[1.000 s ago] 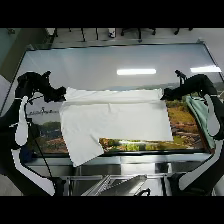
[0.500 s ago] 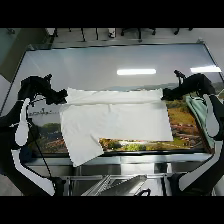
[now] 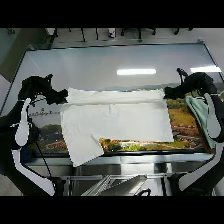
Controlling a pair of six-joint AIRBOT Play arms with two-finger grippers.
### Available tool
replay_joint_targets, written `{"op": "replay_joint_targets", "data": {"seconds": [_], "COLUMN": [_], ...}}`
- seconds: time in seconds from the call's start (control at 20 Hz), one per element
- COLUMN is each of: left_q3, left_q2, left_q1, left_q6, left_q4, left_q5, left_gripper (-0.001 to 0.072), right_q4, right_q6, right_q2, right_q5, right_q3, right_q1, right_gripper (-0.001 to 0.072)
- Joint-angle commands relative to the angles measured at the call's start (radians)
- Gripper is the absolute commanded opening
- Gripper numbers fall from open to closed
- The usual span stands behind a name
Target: Fold the shirts.
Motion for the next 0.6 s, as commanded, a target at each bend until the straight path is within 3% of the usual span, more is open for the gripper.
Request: {"op": "replay_joint_targets", "data": {"seconds": [0.0, 0.1, 0.15, 0.2, 0.25, 0.3, 0.55], "left_q3": [0.000, 0.001, 0.010, 0.023, 0.045, 0.080, 0.295], "left_q2": [0.001, 0.001, 0.000, 0.001, 0.001, 0.001, 0.031], "left_q1": [-0.017, -0.035, -0.042, -0.043, -0.046, -0.040, 0.063], "left_q6": [0.002, 0.002, 0.002, 0.002, 0.002, 0.002, -0.060], "left_q4": [-0.012, -0.039, -0.044, -0.047, -0.047, -0.047, -0.044], "left_q5": [-0.037, -0.067, -0.066, -0.057, -0.028, 0.028, 0.467], "left_gripper": [0.0014, 0.0015, 0.0072, 0.0361, 0.0578, 0.0614, 0.0614], "right_q4": [0.015, 0.046, 0.049, 0.048, 0.043, 0.018, -0.072], "right_q6": [0.011, 0.011, 0.016, 0.037, 0.052, 0.069, 0.076], "right_q2": [-0.002, -0.002, -0.002, -0.001, 0.003, 0.013, 0.121], "right_q5": [0.003, 0.017, 0.017, 0.015, 0.006, -0.019, -0.301], "right_q3": [0.000, 0.000, 0.000, 0.002, 0.002, 0.007, 0.040], "right_q1": [0.010, 0.017, 0.019, 0.018, 0.014, 0.004, -0.128], "right_gripper": [0.0020, 0.0022, 0.0087, 0.0269, 0.0381, 0.0397, 0.0397]}}
